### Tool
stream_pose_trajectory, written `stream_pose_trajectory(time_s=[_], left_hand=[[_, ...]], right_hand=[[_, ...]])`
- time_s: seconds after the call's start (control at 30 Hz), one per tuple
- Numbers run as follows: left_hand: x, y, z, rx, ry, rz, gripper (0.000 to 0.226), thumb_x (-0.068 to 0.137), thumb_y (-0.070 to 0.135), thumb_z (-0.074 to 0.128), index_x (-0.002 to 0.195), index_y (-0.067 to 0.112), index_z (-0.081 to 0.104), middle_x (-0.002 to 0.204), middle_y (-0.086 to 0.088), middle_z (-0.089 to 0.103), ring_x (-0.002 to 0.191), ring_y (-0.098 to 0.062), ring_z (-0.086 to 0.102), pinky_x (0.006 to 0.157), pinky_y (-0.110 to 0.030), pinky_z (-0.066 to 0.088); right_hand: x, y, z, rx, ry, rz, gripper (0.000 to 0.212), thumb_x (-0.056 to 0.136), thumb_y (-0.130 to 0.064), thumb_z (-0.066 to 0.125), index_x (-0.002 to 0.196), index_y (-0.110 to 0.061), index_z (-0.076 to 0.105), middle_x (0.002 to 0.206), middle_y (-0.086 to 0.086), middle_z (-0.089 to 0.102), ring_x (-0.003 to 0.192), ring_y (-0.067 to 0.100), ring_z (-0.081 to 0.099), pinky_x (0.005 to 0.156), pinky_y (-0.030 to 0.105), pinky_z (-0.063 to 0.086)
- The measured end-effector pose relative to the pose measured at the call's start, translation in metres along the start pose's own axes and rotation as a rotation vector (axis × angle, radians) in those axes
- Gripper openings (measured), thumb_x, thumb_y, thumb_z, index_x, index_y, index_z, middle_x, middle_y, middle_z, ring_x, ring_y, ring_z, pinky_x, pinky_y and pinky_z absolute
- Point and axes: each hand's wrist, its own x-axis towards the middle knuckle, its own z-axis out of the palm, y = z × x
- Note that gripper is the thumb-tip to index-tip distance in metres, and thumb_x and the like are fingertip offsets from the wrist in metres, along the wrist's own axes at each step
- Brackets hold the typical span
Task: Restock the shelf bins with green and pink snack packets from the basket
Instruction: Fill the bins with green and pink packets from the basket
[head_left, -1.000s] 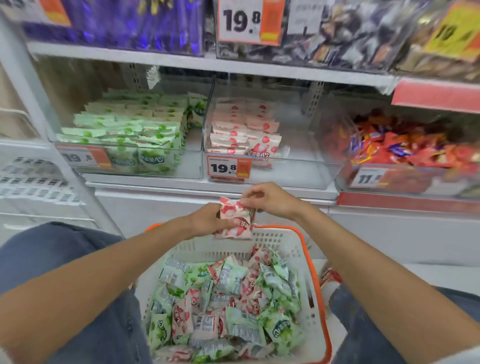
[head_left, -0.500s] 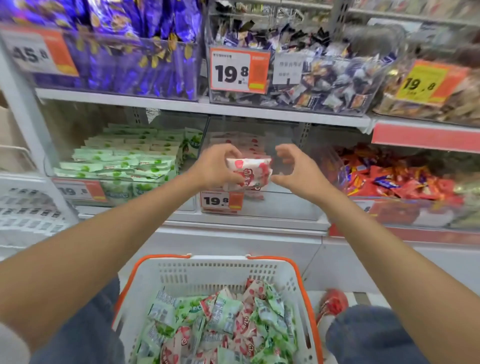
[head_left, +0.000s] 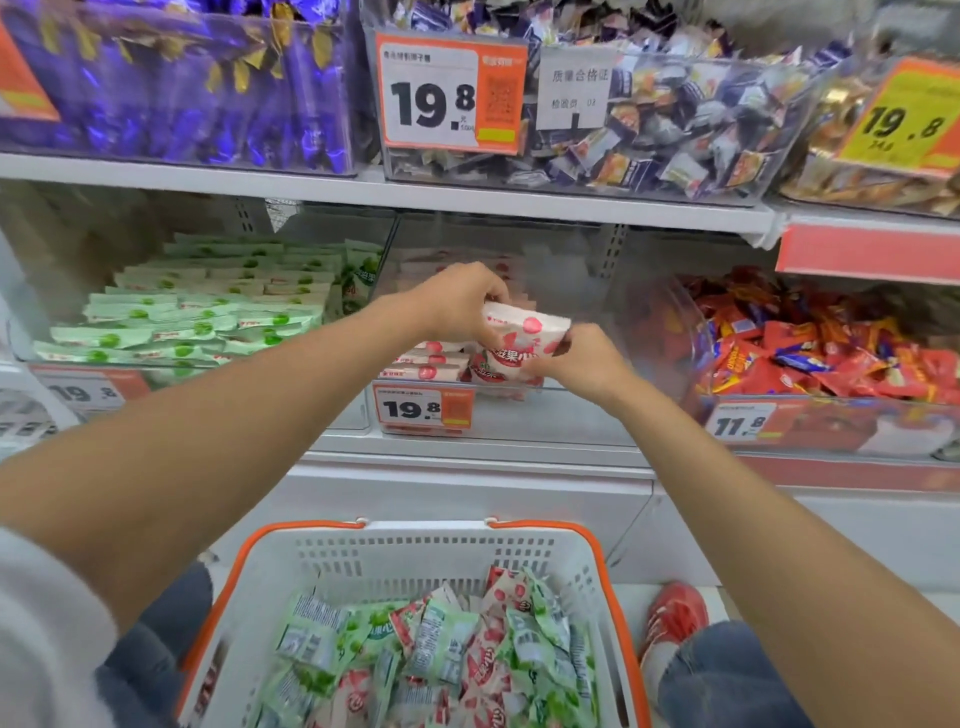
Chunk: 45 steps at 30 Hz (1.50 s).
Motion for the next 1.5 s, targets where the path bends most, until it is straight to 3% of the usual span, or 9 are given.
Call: stream_pose_trajectory(time_s=[0.13,0.27,0.5,0.7,0.83,0.93,1.17,1.3,1.5], left_hand=[[0.007,-0.012,0.014,0.001,-0.034,-0.028,0.031,0.078,0.025,0.081,0.103,0.010,0.070,0.096,0.003,0.065,0.084,-0.019,0.056,0.077,-0.031,0.044],[0.011,-0.029,0.029,0.031,-0.006,-0.100,0.029,0.076,0.027,0.082,0.095,0.008,0.072,0.096,-0.009,0.072,0.090,-0.029,0.064,0.083,-0.045,0.053],[0.006,-0.044,0.037,-0.081,0.065,-0.109,0.027,0.080,0.024,0.079,0.102,0.018,0.066,0.098,0.004,0.062,0.082,-0.013,0.055,0.068,-0.026,0.042],[0.002,-0.049,0.037,-0.199,0.192,-0.160,0.012,0.087,0.006,0.066,0.096,0.013,0.068,0.088,0.001,0.062,0.085,-0.017,0.059,0.075,-0.029,0.050],[-0.005,-0.045,0.042,-0.208,0.243,-0.173,0.012,0.087,0.005,0.063,0.089,0.015,0.068,0.083,0.003,0.062,0.083,-0.017,0.061,0.074,-0.031,0.053],[-0.010,-0.035,0.044,-0.185,0.284,-0.170,0.009,0.088,0.007,0.061,0.089,0.014,0.066,0.087,0.000,0.064,0.083,-0.017,0.061,0.072,-0.028,0.049],[-0.022,-0.040,0.042,0.034,0.272,-0.203,0.010,0.090,0.022,0.054,0.096,0.022,0.062,0.102,-0.004,0.065,0.088,-0.022,0.059,0.070,-0.034,0.049],[-0.027,-0.053,0.043,0.200,0.161,-0.176,0.035,0.098,0.034,0.044,0.122,0.016,0.062,0.129,-0.009,0.053,0.113,-0.030,0.053,0.093,-0.043,0.047],[-0.028,-0.053,0.047,0.159,0.198,-0.171,0.036,0.098,0.033,0.043,0.125,0.016,0.060,0.131,-0.008,0.054,0.119,-0.028,0.050,0.100,-0.047,0.043]], right_hand=[[0.018,0.002,0.007,-0.230,-0.056,0.098,0.020,0.074,-0.014,0.081,0.085,-0.006,0.066,0.081,0.006,0.063,0.071,0.017,0.056,0.051,0.021,0.039],[0.034,0.001,0.011,-0.227,-0.160,0.224,0.041,0.071,-0.019,0.082,0.104,0.001,0.067,0.092,0.009,0.065,0.079,0.021,0.058,0.070,0.027,0.044],[0.046,0.003,0.029,-0.188,-0.157,0.246,0.054,0.063,-0.019,0.086,0.111,-0.006,0.065,0.106,0.004,0.068,0.097,0.019,0.063,0.086,0.028,0.052],[0.046,0.001,0.031,-0.295,-0.055,0.269,0.019,0.072,-0.013,0.078,0.081,-0.008,0.061,0.084,0.006,0.058,0.077,0.021,0.054,0.063,0.024,0.039],[0.043,-0.002,0.033,-0.321,-0.077,0.256,0.033,0.076,-0.010,0.076,0.062,-0.013,0.046,0.074,0.006,0.053,0.075,0.023,0.051,0.051,0.025,0.036],[0.035,-0.009,0.029,-0.255,-0.078,0.275,0.021,0.073,-0.015,0.080,0.078,-0.008,0.061,0.087,0.006,0.061,0.080,0.020,0.055,0.065,0.024,0.042],[0.036,-0.023,0.034,-0.062,-0.161,0.359,0.072,0.076,-0.030,0.082,0.134,-0.006,0.048,0.134,0.008,0.056,0.125,0.022,0.054,0.093,0.026,0.046],[0.042,-0.023,0.040,-0.093,-0.090,0.335,0.070,0.079,-0.028,0.080,0.135,-0.002,0.046,0.140,0.008,0.052,0.129,0.020,0.049,0.097,0.020,0.037],[0.040,-0.019,0.040,-0.057,-0.140,0.337,0.069,0.076,-0.040,0.080,0.130,-0.009,0.051,0.129,0.003,0.055,0.116,0.021,0.054,0.089,0.025,0.042]])
